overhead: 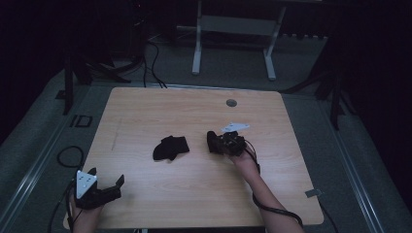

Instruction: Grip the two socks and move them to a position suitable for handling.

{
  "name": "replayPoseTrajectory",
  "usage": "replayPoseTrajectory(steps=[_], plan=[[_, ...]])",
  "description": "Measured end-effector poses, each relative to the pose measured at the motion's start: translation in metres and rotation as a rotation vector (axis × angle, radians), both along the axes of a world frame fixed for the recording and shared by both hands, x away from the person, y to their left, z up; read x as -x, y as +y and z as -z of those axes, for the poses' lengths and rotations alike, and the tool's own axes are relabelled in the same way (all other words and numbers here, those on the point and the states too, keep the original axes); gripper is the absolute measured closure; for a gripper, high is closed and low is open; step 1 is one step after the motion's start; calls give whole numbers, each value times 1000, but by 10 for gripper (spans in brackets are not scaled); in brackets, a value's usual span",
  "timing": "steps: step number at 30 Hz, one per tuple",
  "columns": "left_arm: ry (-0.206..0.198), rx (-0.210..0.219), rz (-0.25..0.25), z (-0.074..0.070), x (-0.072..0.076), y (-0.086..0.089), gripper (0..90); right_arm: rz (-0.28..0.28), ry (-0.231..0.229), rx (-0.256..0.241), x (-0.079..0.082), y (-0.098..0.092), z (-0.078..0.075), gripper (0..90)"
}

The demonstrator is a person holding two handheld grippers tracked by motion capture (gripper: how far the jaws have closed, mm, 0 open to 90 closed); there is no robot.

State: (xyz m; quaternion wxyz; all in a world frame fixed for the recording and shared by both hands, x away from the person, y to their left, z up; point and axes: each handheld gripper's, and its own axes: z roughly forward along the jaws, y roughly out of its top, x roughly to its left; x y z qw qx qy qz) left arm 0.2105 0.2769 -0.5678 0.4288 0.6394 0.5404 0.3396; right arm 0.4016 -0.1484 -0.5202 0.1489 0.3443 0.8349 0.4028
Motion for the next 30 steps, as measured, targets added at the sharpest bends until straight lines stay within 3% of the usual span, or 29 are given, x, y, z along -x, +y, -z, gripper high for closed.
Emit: replayPoseTrajectory(steps=[6,11,15,18,22,26,28,30], plan=[[0,-2,8,0,0,-3,1,-49,-50,-60,30,-2,-38,772],[-1,-2,11,-1,0,-4,1,-77,-73,-87,61,-1,-48,772],[-5,1,18,-1,0,-6,1,-83,-66,-107,86,-1,-41,771],[-6,2,24,-1,0,-7,1,-98,-62,-77,102,-1,-29,771],[-4,-1,35,-1,0,-10,1,-110,-40,-97,118,-5,-10,769],[-4,-3,40,-1,-1,-11,1,-104,-33,-90,128,-5,10,765],[-3,-3,42,-1,-1,-12,1,-100,-4,-85,128,-4,18,761],[-4,-6,43,-1,-2,-12,1,-90,-13,-77,128,-3,22,760]])
